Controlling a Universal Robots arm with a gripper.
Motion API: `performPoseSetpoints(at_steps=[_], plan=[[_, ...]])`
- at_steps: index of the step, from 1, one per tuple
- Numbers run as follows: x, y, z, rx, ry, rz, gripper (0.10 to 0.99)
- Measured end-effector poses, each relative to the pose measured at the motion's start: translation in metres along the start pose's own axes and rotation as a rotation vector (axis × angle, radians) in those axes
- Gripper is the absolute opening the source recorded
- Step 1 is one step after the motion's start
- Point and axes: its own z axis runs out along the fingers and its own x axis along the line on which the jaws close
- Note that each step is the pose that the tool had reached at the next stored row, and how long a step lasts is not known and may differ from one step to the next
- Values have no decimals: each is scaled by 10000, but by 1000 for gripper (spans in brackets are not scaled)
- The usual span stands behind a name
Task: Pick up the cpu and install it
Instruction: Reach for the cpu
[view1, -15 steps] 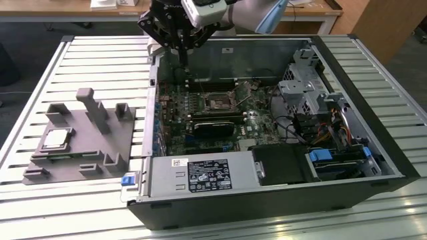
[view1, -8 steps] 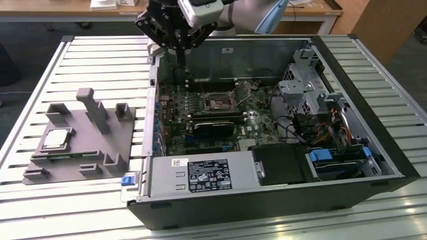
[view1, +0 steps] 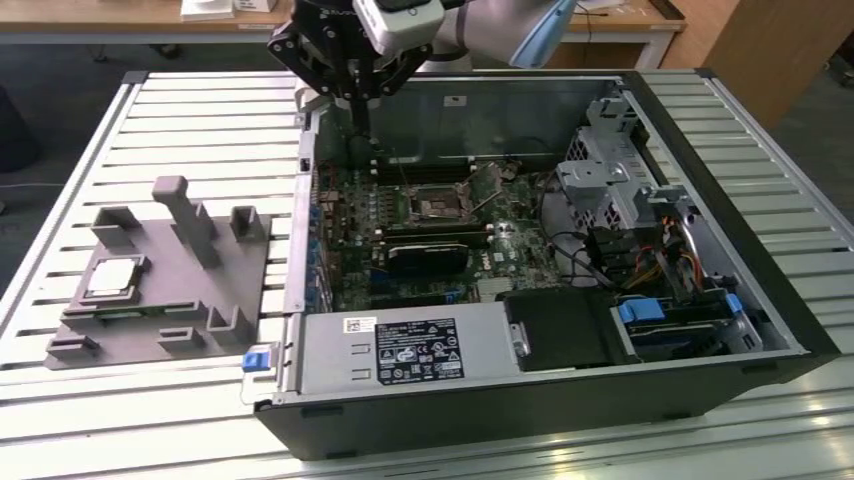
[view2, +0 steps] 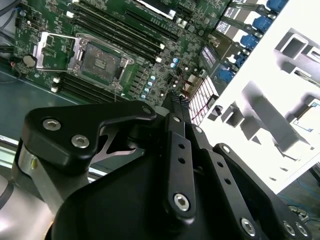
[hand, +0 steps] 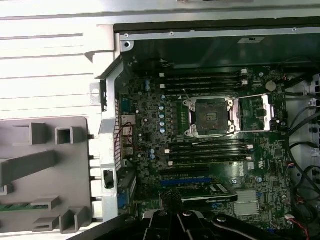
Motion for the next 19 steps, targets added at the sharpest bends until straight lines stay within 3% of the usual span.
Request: performPoseSetpoints(at_steps=[19], plan=[[41, -3, -1, 0, 0, 0, 106]])
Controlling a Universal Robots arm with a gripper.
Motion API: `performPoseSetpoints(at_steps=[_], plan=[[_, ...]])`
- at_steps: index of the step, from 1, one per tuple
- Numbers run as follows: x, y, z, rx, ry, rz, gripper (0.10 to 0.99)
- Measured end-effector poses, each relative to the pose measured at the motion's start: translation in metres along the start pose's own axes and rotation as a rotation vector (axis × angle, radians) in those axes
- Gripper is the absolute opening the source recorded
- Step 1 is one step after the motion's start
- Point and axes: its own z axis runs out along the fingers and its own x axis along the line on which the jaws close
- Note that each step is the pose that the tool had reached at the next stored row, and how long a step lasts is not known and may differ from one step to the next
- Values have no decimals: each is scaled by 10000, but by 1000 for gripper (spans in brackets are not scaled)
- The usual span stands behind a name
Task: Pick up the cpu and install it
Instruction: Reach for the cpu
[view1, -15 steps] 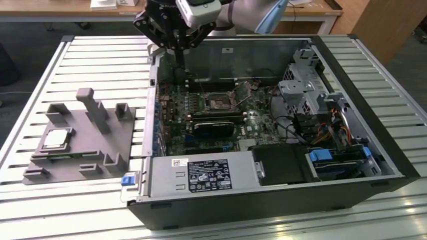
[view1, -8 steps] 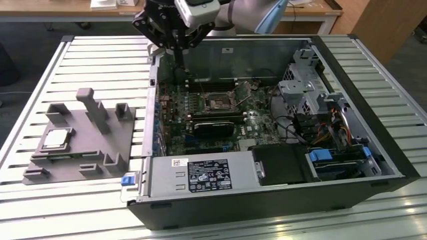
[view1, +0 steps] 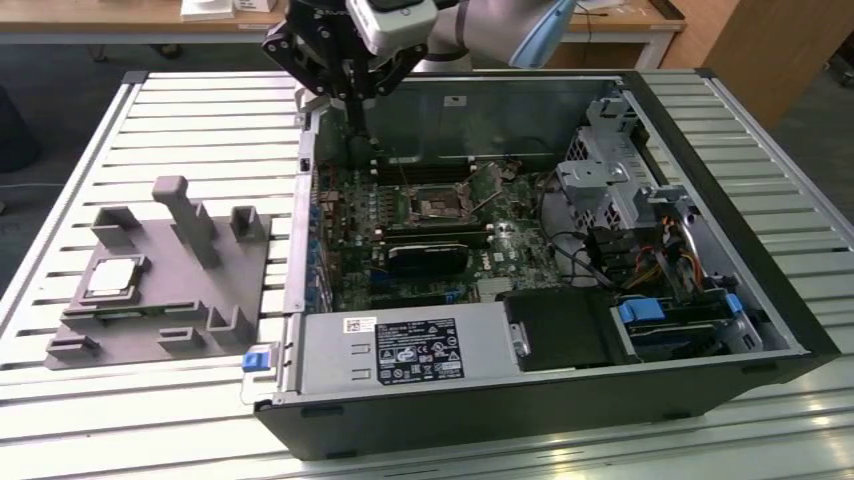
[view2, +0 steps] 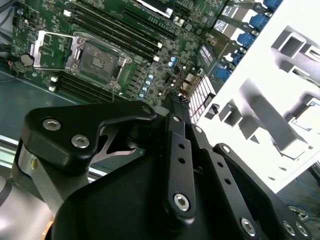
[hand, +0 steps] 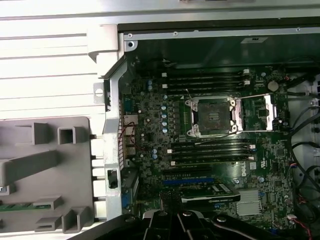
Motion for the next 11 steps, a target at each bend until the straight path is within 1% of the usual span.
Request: performPoseSetpoints(at_steps=[11], plan=[[34, -3, -1, 0, 0, 1, 106]])
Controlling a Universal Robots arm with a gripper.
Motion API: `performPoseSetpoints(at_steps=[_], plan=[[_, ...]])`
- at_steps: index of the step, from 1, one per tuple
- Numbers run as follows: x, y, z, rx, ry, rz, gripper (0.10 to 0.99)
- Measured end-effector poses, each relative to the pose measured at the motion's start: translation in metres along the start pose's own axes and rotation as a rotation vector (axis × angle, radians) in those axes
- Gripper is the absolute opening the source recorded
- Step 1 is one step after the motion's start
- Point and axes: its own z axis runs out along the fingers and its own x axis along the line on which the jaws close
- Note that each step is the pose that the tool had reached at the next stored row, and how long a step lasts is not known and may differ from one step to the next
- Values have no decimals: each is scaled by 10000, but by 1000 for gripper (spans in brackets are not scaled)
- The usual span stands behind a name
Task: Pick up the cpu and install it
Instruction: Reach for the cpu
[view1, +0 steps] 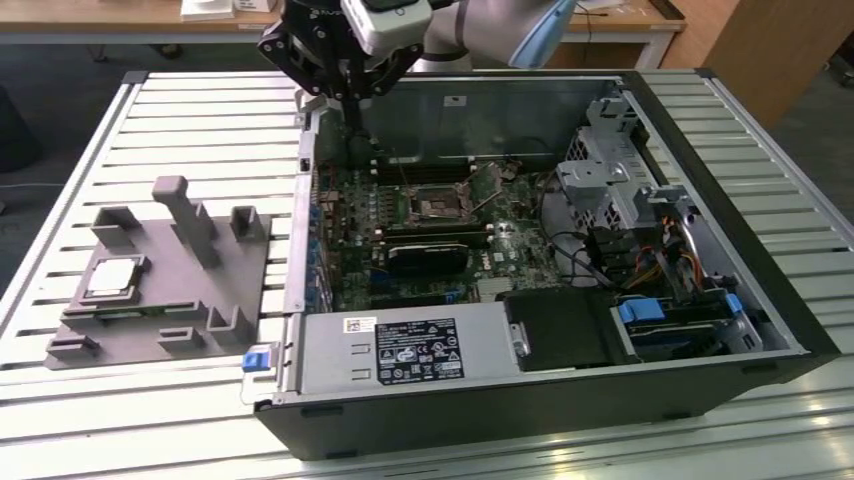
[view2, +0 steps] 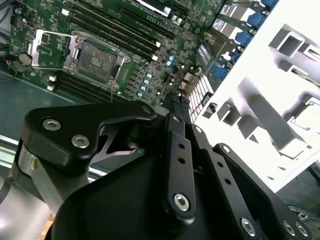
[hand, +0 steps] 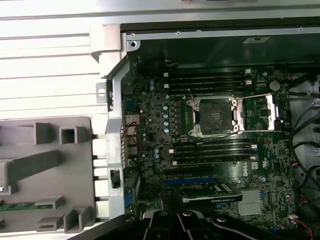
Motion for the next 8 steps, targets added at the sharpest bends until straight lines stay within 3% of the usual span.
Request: performPoseSetpoints(at_steps=[8], plan=[[87, -6, -3, 1, 0, 0, 106]])
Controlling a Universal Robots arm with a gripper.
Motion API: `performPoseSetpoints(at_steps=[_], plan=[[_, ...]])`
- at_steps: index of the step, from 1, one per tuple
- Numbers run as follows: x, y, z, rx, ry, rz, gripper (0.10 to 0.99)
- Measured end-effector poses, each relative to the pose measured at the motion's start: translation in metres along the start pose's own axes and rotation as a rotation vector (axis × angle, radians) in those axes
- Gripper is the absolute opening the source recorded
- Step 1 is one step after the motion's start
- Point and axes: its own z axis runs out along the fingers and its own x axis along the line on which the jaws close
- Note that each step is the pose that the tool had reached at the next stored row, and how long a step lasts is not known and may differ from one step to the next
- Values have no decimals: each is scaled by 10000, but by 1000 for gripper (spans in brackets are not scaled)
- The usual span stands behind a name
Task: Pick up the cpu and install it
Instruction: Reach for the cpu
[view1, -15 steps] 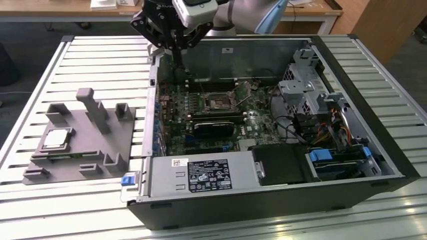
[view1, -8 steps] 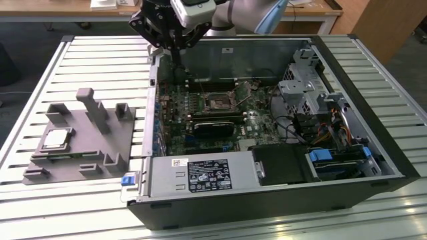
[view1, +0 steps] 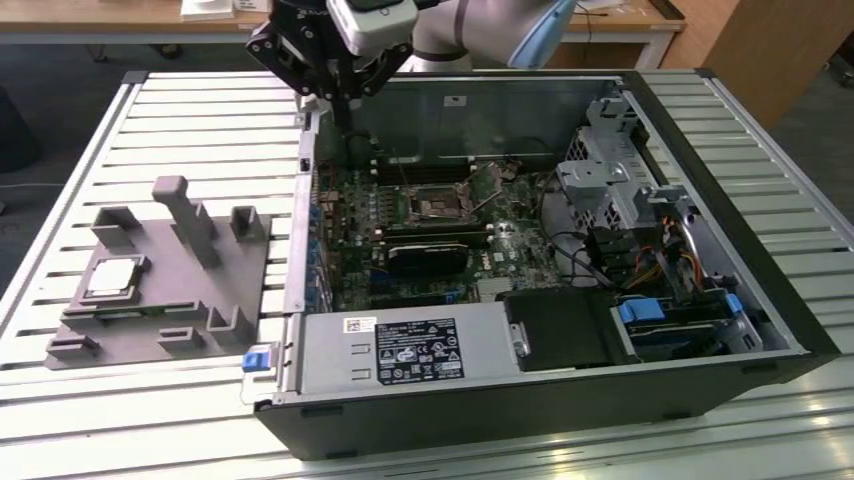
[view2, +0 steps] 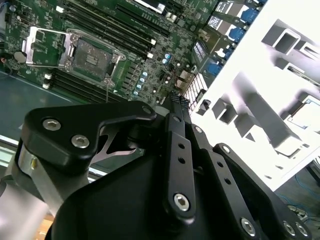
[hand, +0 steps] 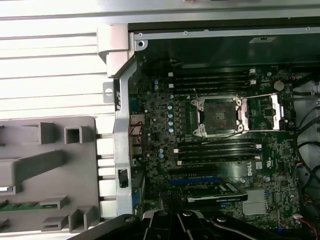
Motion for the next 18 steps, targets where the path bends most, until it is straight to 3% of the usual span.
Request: performPoseSetpoints(at_steps=[18], plan=[[216, -16, -6, 0, 0, 0, 106]])
